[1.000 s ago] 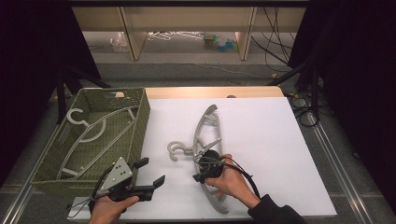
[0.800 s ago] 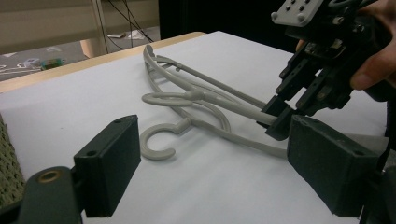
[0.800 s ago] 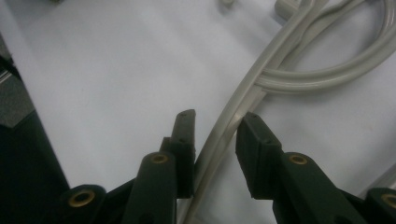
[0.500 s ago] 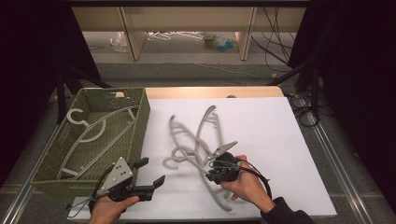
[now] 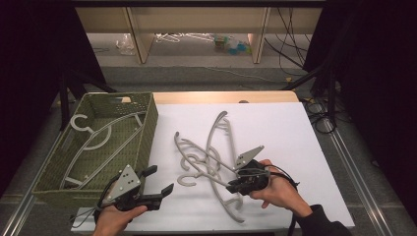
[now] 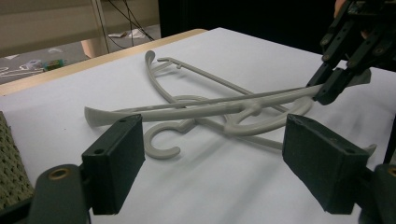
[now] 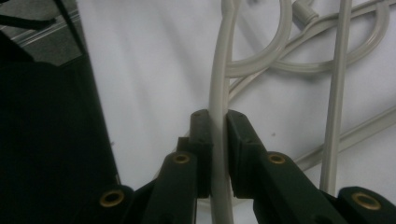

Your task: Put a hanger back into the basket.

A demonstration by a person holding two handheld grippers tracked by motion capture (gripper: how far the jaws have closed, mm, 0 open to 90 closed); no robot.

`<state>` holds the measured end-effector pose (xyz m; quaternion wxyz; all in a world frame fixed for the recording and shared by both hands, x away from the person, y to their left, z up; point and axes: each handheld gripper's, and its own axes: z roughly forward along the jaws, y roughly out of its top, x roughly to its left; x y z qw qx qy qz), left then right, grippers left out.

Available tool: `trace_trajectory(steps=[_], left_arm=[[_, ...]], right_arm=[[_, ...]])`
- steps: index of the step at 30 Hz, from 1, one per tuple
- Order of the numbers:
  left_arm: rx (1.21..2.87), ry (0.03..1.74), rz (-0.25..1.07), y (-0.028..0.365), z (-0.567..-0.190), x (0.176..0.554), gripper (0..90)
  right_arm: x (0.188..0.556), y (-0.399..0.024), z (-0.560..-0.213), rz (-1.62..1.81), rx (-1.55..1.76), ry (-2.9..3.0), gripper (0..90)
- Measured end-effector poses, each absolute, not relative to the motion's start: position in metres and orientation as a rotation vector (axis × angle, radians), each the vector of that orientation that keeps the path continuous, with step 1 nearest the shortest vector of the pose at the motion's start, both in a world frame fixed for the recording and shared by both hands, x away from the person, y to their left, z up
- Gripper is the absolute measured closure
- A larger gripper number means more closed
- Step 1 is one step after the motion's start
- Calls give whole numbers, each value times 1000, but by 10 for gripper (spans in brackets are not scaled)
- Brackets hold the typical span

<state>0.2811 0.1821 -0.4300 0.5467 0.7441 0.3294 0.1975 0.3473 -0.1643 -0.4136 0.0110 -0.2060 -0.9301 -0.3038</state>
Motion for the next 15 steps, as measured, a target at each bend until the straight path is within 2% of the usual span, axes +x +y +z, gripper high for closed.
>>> trace_trajectory(steps=[15], left_arm=[[1975, 627, 578, 161, -433, 300, 314]], right_arm=[[335, -194, -398, -967, -475, -2842, 823]])
